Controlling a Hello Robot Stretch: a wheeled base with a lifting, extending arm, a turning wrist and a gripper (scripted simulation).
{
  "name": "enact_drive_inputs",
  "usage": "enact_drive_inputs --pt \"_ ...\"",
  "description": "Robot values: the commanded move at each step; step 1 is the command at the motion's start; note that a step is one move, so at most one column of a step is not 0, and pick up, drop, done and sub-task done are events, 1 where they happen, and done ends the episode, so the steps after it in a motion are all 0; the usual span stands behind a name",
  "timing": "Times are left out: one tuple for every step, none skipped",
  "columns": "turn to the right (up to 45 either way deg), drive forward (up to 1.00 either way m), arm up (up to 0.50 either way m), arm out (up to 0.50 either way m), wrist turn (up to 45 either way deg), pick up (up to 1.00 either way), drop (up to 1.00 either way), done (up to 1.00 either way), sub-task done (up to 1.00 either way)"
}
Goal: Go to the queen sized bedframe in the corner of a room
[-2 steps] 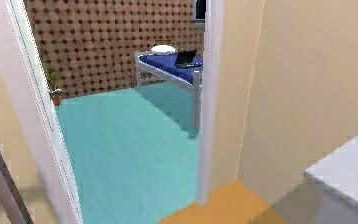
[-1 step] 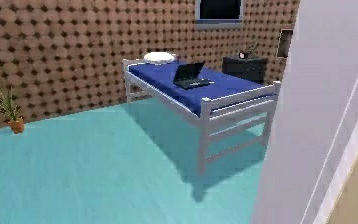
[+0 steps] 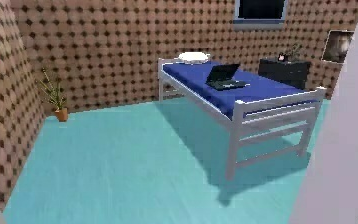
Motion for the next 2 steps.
enact_drive_inputs --pt "0.0 0.2 0.0 0.0 0.0 0.0 0.0 0.0 0.0" --pt "-21.0 0.0 0.0 0.0 0.0 0.0 0.0 0.0 0.0"
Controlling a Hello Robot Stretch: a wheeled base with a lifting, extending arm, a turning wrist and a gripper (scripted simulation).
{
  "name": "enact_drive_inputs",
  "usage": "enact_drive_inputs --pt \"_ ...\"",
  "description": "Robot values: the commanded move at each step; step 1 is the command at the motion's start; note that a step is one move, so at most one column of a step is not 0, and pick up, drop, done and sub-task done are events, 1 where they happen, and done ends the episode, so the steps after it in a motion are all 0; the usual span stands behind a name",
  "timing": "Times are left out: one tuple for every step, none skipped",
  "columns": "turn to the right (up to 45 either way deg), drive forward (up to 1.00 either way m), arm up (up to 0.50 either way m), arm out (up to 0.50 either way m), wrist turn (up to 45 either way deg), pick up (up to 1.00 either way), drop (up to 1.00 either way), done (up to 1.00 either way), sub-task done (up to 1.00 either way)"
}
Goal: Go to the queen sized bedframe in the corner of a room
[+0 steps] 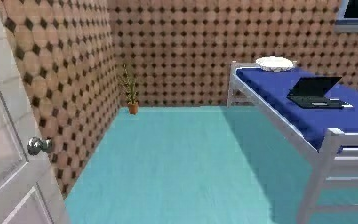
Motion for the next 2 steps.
enact_drive_inputs --pt "0.0 0.15 0.0 0.0 0.0 0.0 0.0 0.0 0.0" --pt "0.0 0.3 0.0 0.0 0.0 0.0 0.0 0.0 0.0"
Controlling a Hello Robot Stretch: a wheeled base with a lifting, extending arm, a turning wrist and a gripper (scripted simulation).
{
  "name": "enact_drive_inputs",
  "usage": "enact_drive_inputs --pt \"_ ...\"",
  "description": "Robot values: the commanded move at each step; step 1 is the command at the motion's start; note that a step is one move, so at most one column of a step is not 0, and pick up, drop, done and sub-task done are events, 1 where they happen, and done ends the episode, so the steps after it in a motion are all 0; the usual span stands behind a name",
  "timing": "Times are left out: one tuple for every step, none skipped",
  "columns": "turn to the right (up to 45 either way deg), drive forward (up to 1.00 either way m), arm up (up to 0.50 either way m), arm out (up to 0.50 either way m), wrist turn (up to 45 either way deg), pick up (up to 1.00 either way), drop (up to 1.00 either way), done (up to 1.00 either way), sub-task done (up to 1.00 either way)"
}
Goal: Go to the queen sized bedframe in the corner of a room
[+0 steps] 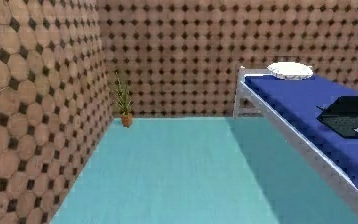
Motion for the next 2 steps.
enact_drive_inputs --pt "45.0 0.0 0.0 0.0 0.0 0.0 0.0 0.0 0.0" --pt "39.0 0.0 0.0 0.0 0.0 0.0 0.0 0.0 0.0"
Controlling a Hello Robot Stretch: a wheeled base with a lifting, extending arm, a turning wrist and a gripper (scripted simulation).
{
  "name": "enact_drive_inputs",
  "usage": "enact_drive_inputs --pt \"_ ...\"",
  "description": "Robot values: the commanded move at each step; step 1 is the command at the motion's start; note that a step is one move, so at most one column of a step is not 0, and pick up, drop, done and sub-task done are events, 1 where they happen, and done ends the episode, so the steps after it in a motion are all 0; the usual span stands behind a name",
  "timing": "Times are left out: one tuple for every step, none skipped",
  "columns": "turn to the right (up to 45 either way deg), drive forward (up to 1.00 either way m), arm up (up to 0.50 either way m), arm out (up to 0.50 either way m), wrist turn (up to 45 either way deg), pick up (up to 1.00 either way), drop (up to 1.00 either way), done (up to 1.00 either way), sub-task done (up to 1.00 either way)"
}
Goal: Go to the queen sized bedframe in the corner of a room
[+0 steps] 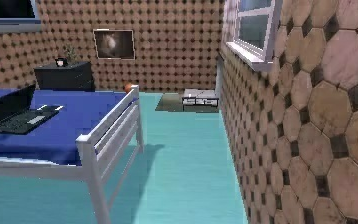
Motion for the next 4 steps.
enact_drive_inputs --pt "0.0 1.0 0.0 0.0 0.0 0.0 0.0 0.0 0.0" --pt "12.0 0.0 0.0 0.0 0.0 0.0 0.0 0.0 0.0" --pt "0.0 0.15 0.0 0.0 0.0 0.0 0.0 0.0 0.0" --pt "-3.0 0.0 0.0 0.0 0.0 0.0 0.0 0.0 0.0"
